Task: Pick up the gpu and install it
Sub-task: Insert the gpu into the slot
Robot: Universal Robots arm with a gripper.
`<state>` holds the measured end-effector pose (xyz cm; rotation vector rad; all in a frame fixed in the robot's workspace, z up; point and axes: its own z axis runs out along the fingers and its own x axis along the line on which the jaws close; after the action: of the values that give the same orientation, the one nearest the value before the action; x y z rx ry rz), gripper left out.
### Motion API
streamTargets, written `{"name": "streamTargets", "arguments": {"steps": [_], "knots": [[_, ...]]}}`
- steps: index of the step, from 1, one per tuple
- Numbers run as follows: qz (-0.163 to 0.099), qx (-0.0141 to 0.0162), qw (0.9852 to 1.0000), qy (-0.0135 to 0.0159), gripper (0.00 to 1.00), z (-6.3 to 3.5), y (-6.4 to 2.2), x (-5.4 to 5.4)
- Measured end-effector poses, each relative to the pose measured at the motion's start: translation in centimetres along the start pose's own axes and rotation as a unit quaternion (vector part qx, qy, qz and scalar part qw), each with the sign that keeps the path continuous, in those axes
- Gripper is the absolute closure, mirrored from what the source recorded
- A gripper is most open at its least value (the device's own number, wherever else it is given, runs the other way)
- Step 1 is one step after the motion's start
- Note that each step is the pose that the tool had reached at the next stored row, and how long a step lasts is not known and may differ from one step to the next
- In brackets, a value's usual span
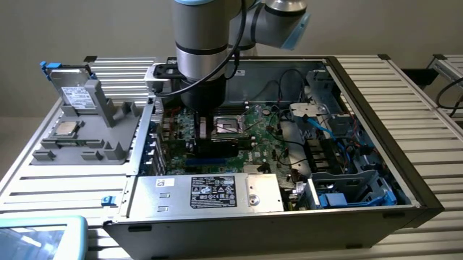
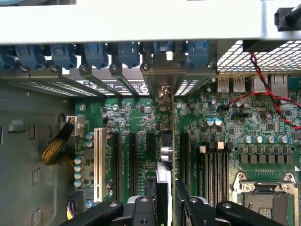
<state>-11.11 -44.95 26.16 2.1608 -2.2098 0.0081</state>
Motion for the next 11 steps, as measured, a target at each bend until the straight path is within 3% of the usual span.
{"name": "streamTargets", "arguments": {"steps": [11], "knots": [[0.000, 0.0000, 1.0000, -0.0001, 0.73, 0.11, 0.13, 0.00]]}}
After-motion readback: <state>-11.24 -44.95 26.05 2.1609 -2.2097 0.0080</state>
